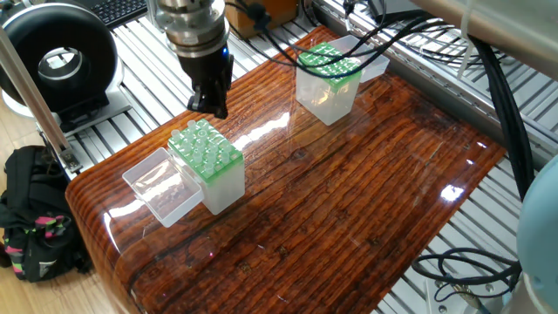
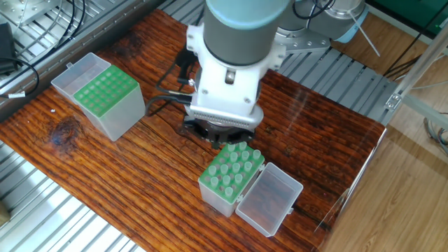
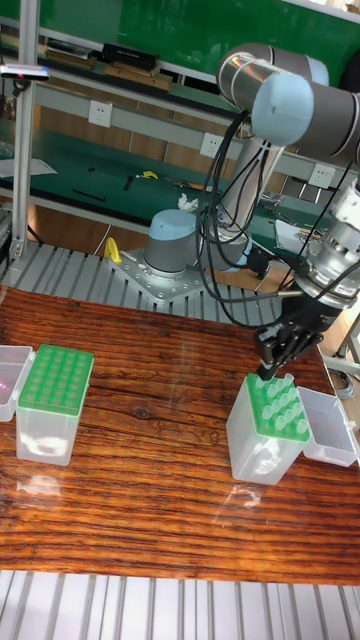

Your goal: Transfer all large pipette tips from one holder to another

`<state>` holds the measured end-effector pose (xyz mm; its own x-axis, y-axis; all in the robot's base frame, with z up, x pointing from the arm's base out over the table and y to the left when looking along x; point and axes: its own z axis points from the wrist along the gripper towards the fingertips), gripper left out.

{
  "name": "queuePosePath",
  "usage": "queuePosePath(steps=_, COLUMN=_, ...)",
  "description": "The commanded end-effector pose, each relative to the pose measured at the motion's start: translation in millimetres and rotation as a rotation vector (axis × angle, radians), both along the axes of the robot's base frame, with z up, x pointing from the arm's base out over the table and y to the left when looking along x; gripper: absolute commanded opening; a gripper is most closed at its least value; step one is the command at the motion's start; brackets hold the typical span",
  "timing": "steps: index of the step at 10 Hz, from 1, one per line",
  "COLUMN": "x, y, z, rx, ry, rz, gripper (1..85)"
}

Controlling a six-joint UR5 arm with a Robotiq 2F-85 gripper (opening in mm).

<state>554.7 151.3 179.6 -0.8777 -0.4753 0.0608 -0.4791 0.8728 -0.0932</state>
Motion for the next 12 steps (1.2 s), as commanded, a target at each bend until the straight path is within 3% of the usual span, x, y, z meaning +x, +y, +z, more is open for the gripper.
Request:
queuePosePath(steps=1, x=-6.1, y=0.6, z=-15.2, rx=0.034, ry=-0.008, rz=-0.034, gripper=17.3)
queuePosePath(steps=2, x=-7.1, y=-0.3, z=-20.3, rx=0.053, ry=-0.011, rz=-0.038, gripper=18.0)
queuePosePath(steps=6, x=-2.2, y=4.3, z=-22.6, rx=0.057, ry=-0.018, rz=-0.051, gripper=18.7)
queuePosePath(steps=8, x=-3.8, y=8.6, z=-23.4, rx=0.071, ry=-0.012, rz=-0.061, gripper=29.0)
queuePosePath(steps=12, x=-27.0, y=2.1, z=-9.5, rx=0.075, ry=0.007, rz=-0.083, gripper=32.0)
